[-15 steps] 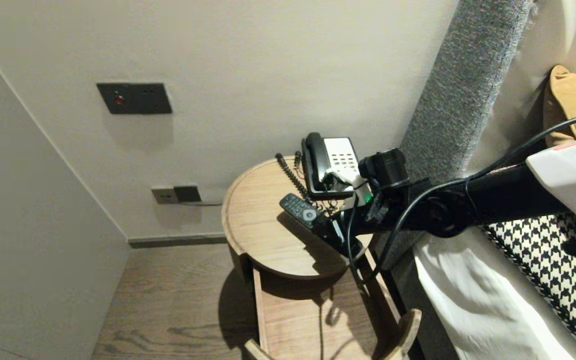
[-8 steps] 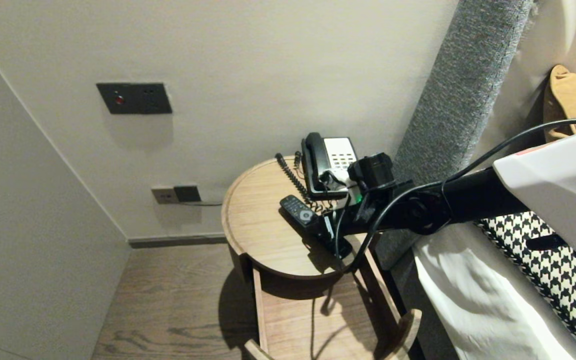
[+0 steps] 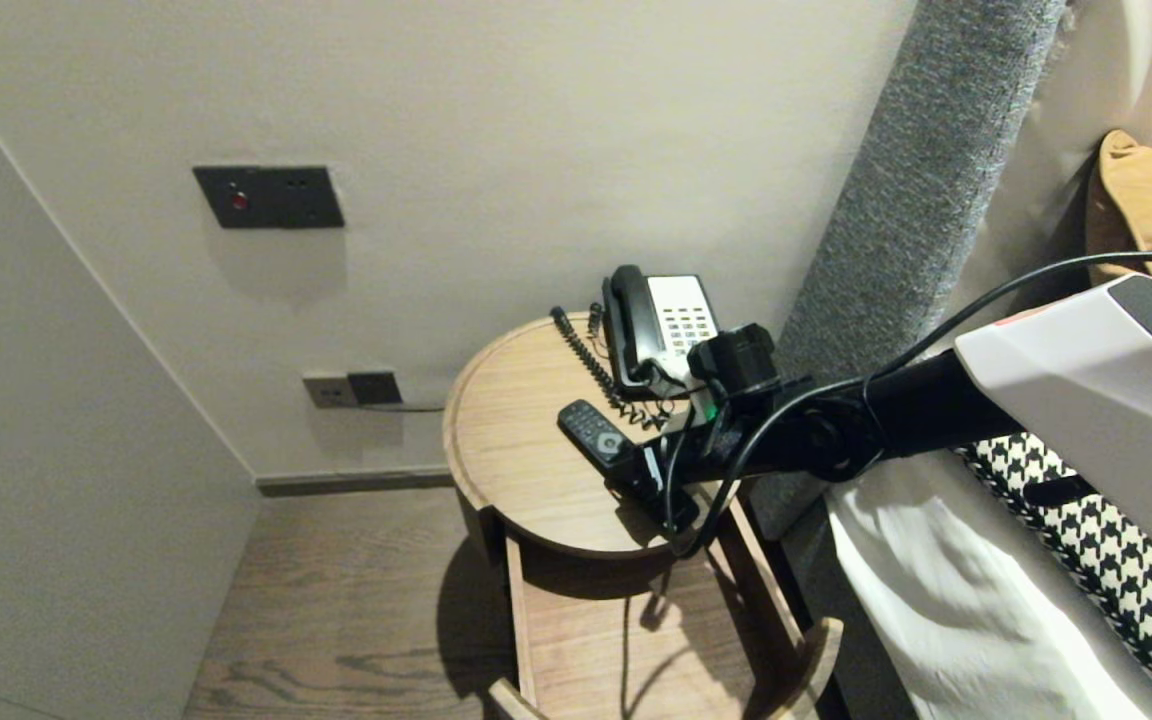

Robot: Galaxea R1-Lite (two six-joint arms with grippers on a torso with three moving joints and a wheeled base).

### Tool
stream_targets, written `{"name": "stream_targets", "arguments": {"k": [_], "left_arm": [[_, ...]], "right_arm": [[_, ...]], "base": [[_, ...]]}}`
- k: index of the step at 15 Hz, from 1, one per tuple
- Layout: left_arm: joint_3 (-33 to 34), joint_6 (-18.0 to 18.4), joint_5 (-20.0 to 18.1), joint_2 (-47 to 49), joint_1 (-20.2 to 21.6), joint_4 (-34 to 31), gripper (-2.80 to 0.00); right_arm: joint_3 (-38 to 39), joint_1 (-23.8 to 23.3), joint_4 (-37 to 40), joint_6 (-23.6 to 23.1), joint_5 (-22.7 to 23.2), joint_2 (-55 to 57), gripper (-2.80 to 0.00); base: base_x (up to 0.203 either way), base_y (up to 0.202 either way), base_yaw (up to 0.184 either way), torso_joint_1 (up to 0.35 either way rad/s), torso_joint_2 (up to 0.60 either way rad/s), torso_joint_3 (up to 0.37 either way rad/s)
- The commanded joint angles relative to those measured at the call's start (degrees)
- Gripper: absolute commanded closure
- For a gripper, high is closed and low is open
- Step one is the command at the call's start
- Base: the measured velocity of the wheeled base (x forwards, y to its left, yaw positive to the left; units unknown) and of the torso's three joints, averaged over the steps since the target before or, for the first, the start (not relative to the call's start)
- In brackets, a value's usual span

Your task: Take the remote control out of the drawer one by one and place them on the table

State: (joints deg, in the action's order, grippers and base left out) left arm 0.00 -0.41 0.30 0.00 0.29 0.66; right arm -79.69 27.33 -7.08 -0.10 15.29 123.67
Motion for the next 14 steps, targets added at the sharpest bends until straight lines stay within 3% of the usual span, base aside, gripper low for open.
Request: {"name": "stream_targets", "arguments": {"k": [1,5,6,14], "left_arm": [[0.0,-0.02,0.04,-0.09,0.06,0.01,0.0],[0.0,-0.04,-0.02,0.0,-0.03,0.03,0.0],[0.0,-0.08,0.05,0.0,0.06,0.04,0.0],[0.0,-0.02,0.05,-0.07,0.06,-0.01,0.0]], "right_arm": [[0.41,0.09,0.05,-0.08,0.01,0.25,0.0],[0.41,0.09,0.05,-0.01,0.03,-0.03,0.0],[0.48,0.09,0.05,-0.08,0.01,-0.23,-2.8],[1.88,0.16,0.28,-1.75,-0.07,-7.86,-2.8]], "base": [[0.0,0.0,0.0,0.0,0.0,0.0],[0.0,0.0,0.0,0.0,0.0,0.0],[0.0,0.0,0.0,0.0,0.0,0.0],[0.0,0.0,0.0,0.0,0.0,0.0]]}}
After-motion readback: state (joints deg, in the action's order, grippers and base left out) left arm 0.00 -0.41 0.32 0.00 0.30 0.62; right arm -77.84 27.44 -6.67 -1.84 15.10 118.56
